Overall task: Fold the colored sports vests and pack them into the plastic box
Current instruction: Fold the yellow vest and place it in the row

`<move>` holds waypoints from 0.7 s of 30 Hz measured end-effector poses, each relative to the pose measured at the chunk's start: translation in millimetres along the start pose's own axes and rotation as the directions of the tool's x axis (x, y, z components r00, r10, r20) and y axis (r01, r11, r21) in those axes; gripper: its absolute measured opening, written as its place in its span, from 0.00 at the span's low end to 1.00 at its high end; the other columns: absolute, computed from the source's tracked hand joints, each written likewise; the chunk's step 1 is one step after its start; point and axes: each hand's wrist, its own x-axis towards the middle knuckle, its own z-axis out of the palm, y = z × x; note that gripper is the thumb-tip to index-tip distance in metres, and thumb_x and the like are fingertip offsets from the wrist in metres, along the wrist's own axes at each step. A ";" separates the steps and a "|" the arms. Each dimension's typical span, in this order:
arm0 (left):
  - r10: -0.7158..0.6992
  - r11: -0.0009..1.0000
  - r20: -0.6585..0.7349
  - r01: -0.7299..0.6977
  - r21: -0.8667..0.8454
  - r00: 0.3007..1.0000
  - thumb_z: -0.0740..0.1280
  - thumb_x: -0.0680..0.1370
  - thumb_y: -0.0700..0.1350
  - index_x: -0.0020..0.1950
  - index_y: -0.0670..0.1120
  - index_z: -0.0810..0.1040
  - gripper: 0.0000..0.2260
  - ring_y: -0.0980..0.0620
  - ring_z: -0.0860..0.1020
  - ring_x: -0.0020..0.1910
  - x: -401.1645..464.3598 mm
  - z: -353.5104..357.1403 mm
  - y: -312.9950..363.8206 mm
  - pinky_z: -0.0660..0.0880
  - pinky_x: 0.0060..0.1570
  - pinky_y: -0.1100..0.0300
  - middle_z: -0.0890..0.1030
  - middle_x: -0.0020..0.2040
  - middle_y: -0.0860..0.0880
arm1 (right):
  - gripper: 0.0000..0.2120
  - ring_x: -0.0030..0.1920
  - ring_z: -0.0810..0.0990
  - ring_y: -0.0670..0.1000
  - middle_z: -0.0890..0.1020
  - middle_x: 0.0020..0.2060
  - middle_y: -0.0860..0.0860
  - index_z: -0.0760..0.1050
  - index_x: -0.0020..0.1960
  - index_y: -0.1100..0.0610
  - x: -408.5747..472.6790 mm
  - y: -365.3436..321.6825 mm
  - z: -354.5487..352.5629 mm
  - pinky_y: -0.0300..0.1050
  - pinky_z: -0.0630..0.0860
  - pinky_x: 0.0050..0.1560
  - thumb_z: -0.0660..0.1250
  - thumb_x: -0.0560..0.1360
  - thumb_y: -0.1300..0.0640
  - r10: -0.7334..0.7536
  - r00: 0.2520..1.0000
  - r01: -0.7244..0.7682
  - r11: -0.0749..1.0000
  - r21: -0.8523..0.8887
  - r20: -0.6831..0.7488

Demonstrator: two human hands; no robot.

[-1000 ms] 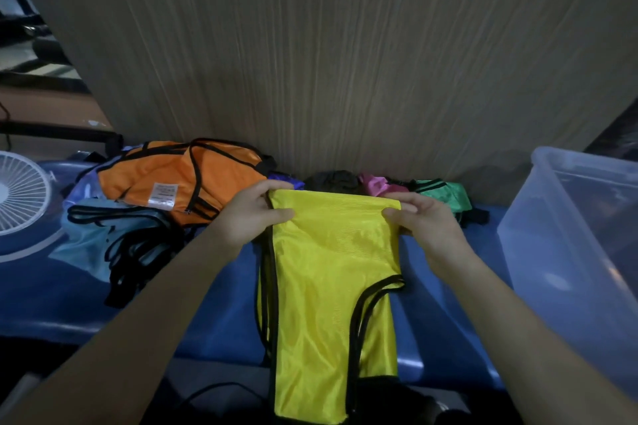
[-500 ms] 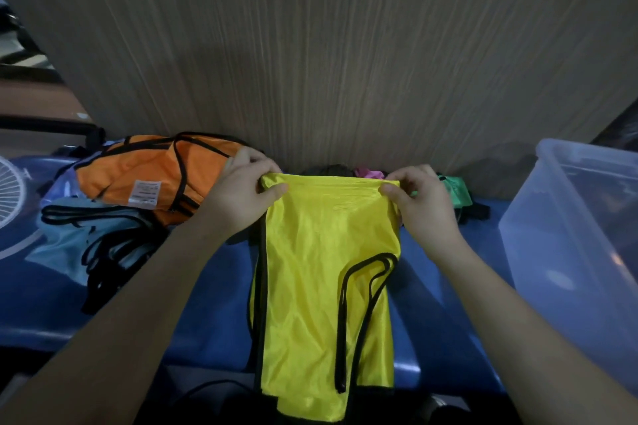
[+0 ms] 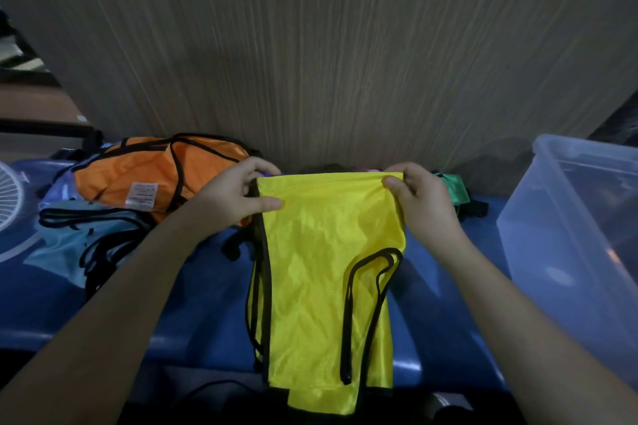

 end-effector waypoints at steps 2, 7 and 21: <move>0.002 0.998 -0.018 -0.001 0.063 1.000 0.77 0.72 0.44 0.56 0.57 0.78 0.16 0.54 0.80 0.56 1.3 -1.8 -3.3 0.76 0.63 0.47 0.82 0.54 0.54 | 0.05 0.42 0.79 0.44 0.83 0.41 0.46 0.80 0.53 0.52 0.3 -2.6 -2.9 0.40 0.75 0.42 0.66 0.81 0.57 0.054 0.992 -0.059 0.997 0.040 0.116; 0.020 0.978 -0.005 -0.018 0.206 1.000 0.72 0.77 0.46 0.51 0.55 0.78 0.06 0.59 0.80 0.46 5.3 -1.0 -11.6 0.79 0.51 0.53 0.81 0.47 0.54 | 0.08 0.48 0.85 0.50 0.86 0.48 0.54 0.80 0.57 0.57 4.5 3.8 -10.3 0.41 0.82 0.48 0.68 0.78 0.61 0.110 0.924 -0.186 0.966 0.180 0.366; -0.002 0.998 -0.002 0.002 0.070 1.000 0.75 0.75 0.43 0.50 0.49 0.81 0.06 0.61 0.81 0.43 11.7 10.7 -8.8 0.75 0.44 0.65 0.83 0.43 0.56 | 0.04 0.41 0.77 0.48 0.78 0.39 0.49 0.74 0.49 0.54 10.3 7.6 0.3 0.45 0.74 0.40 0.70 0.78 0.57 0.114 0.963 -0.102 0.993 -0.058 0.246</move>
